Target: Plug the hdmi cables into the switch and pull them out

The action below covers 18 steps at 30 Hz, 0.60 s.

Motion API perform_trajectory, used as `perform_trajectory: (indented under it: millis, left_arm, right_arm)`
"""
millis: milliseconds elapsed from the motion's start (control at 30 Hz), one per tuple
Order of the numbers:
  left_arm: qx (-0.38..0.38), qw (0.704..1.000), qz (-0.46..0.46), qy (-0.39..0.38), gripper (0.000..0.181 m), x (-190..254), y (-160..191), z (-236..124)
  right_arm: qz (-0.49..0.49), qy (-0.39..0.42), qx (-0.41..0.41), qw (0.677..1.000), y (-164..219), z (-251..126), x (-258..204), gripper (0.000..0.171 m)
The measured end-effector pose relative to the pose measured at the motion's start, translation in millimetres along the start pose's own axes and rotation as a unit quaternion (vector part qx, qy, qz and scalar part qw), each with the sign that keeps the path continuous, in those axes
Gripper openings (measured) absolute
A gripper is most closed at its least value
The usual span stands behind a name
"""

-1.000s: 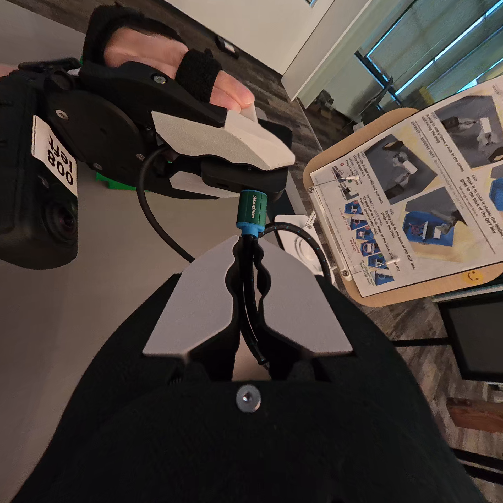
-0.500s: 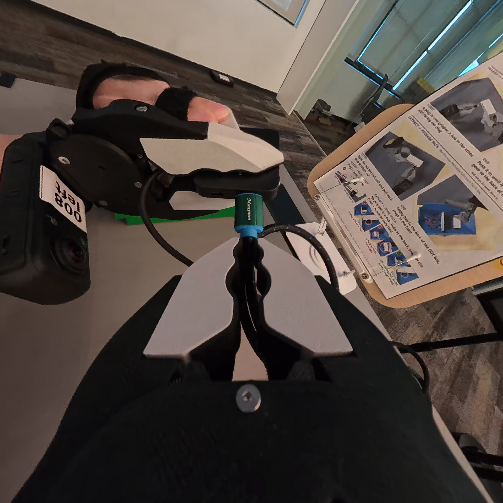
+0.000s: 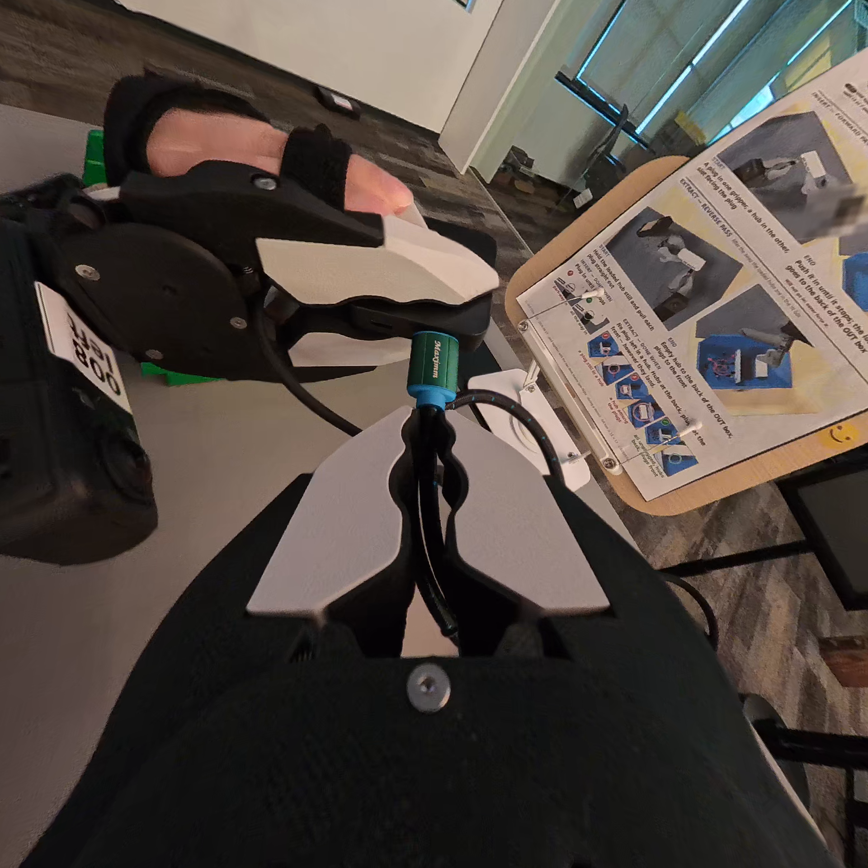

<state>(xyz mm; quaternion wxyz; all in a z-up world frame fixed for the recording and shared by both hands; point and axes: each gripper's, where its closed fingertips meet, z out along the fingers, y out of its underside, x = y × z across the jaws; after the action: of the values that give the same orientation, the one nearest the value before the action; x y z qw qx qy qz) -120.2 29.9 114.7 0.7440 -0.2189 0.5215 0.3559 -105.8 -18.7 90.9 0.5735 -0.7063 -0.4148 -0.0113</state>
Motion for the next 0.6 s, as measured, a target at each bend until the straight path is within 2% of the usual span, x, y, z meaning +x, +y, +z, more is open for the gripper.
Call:
perform_trajectory:
  millis: [67, 167, 300, 400, 600]
  left_arm:
    - [0.019, 1.000, -0.003, -0.022, 0.015, -5, -2, -1]
    - [0.003, 0.999, -0.021, -0.046, 0.016, -14, 10, 0]
    - [0.022, 0.997, -0.023, -0.071, 0.017, -27, 8, -6]
    - [0.023, 0.997, -0.013, -0.072, 0.016, -27, 4, -7]
    - [0.015, 0.998, -0.008, -0.065, 0.014, -25, 3, -10]
  right_arm:
    - [-0.003, 0.006, 0.002, 1.000, 1, -3, 6, 0.008]
    - [-0.009, 0.025, 0.003, 1.000, 2, -14, 18, 0.007]
    - [-0.006, -0.009, 0.024, 1.000, 0, -26, 18, 0.007]
    - [-0.032, -0.007, 0.022, 0.999, 1, -29, 19, 0.007]
    - [0.004, -0.026, 0.025, 0.999, 1, -31, 18, 0.007]
